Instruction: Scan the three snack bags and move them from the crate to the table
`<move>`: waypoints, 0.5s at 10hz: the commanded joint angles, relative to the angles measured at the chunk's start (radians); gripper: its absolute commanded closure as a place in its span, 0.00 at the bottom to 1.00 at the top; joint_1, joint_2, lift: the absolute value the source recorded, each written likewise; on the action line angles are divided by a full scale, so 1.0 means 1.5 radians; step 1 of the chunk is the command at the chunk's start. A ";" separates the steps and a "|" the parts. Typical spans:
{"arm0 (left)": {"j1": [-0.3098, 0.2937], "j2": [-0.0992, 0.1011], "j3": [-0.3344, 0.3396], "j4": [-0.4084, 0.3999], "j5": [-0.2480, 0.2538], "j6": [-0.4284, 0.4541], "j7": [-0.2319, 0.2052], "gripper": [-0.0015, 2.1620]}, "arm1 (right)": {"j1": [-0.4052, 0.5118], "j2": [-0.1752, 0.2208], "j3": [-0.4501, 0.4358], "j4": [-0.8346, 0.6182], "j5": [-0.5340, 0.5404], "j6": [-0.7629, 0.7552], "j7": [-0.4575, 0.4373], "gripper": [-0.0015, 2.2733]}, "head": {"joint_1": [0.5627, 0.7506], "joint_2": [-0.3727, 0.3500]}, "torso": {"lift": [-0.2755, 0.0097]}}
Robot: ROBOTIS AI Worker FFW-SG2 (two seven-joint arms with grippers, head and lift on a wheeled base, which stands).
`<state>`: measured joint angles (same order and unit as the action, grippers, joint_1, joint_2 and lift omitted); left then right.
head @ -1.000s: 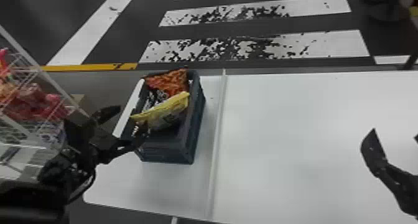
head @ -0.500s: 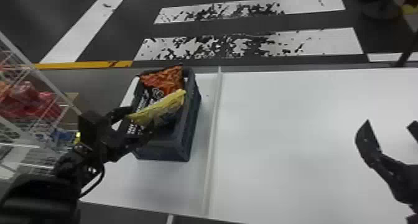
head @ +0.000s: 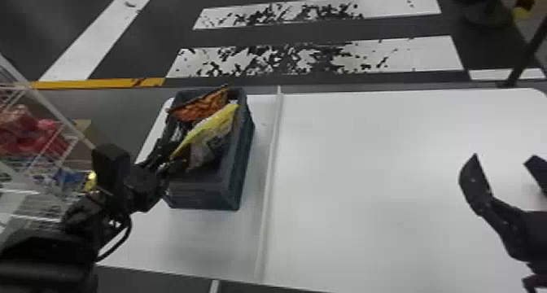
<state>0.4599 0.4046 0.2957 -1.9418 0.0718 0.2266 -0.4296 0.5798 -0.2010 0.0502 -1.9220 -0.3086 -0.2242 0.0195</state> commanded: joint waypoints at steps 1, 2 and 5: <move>0.021 -0.007 0.021 -0.042 0.019 0.000 0.006 0.99 | 0.000 0.000 0.001 0.002 -0.008 -0.008 0.001 0.04 | 0.70 0.77 | 0.75; 0.043 -0.014 0.044 -0.086 0.030 0.000 0.015 0.99 | 0.000 0.000 0.001 0.002 -0.010 -0.017 0.001 0.04 | 0.70 0.77 | 0.75; 0.113 -0.037 0.100 -0.226 0.037 -0.090 0.092 0.99 | -0.002 0.000 -0.001 0.003 -0.012 -0.021 0.001 0.04 | 0.70 0.78 | 0.75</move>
<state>0.6111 0.3585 0.4319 -2.2442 0.1273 0.1304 -0.2896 0.5784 -0.2010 0.0490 -1.9174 -0.3258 -0.2553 0.0215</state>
